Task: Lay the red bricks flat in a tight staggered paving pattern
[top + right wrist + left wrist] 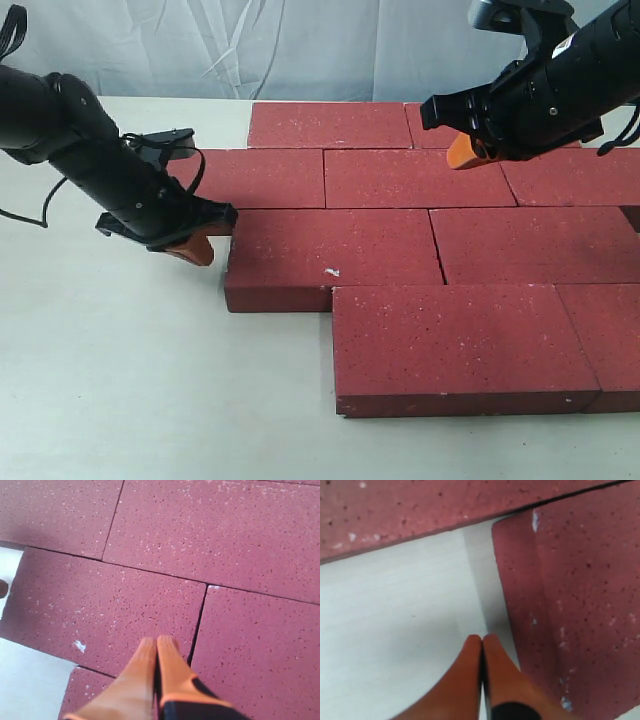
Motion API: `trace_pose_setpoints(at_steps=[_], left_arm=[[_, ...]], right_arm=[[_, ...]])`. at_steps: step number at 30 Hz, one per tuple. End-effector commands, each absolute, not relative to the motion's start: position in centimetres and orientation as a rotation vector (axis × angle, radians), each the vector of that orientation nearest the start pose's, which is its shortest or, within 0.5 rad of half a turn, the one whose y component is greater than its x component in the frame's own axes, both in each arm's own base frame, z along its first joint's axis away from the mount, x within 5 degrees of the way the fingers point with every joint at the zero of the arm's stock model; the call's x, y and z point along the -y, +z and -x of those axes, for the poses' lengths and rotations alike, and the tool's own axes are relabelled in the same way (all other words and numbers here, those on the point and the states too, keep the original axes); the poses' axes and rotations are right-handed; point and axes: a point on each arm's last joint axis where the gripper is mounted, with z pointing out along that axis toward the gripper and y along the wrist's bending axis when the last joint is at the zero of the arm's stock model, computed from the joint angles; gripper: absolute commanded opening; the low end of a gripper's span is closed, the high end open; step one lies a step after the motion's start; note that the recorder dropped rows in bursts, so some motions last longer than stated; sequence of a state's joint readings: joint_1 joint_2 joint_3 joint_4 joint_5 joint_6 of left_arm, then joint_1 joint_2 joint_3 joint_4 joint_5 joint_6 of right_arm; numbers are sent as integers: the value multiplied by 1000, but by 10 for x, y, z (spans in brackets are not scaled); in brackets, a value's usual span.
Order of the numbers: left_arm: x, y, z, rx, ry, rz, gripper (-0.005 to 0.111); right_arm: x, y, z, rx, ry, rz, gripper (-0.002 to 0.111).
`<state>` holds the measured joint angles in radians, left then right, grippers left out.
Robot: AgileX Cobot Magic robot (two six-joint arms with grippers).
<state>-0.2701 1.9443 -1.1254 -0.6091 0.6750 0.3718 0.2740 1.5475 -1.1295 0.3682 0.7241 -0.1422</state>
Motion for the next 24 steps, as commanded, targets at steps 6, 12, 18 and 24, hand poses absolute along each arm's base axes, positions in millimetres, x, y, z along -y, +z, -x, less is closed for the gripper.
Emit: trace_pose_setpoints(at_steps=[6,12,18,24], left_arm=[[133,117,-340,-2942,-683,-169,0],[141,118,-340,-2915,-786,-169,0],[164,121,-329,-2885,-897,-346,0],[175,120,-324,-2869,-866,-449,0]], right_arm=[[-107,271,-304,-2599,454,272,-1],[-107,271,-304,-2599,454,272,-1],[-107,271,-304,-2599,454,272,-1],[-107,271,-304,-2601,455,272,-1]])
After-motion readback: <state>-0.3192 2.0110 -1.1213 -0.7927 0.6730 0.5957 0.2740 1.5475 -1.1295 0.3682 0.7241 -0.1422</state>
